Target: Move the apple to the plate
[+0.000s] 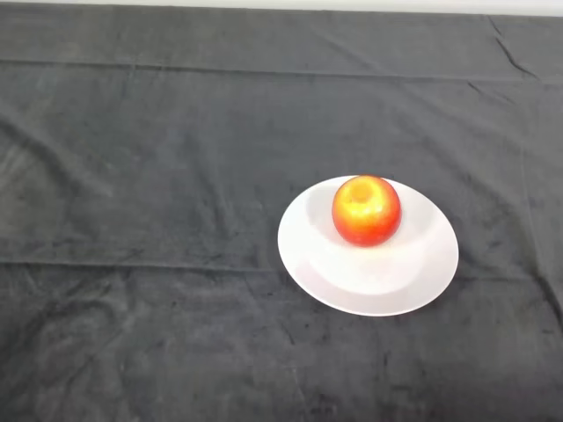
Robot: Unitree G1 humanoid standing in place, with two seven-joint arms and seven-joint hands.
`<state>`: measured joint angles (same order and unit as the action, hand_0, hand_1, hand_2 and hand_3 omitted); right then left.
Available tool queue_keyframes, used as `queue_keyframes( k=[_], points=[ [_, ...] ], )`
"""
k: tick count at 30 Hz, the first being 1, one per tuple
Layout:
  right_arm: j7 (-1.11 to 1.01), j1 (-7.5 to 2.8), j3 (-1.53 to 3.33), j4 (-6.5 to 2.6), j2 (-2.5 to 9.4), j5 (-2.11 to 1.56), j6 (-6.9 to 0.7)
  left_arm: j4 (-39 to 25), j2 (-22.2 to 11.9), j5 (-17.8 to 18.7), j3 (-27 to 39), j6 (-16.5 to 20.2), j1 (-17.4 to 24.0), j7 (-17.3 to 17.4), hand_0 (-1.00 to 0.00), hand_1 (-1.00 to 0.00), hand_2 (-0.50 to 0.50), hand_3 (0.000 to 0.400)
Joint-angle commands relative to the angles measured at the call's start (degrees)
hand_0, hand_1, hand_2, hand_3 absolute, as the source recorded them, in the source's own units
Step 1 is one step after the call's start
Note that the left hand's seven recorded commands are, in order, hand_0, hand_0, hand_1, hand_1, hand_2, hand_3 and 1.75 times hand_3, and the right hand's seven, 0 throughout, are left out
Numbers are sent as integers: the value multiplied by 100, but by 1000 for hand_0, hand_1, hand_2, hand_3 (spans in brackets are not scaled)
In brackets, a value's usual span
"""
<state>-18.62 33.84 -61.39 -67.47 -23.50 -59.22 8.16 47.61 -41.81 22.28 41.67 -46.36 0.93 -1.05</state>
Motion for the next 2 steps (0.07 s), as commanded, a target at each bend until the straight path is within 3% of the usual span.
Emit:
queue_keyframes(
  k=[1, 2],
  points=[
    [-55, -7, -81, -42, -237, 6, 27, 299, -78, -51, 234, -128, -142, 49, 0, 0, 0, 0],
    [-55, -7, -81, -42, -237, 6, 27, 300, -80, -49, 238, -126, -142, 54, 0, 0, 0, 0]
  ],
)
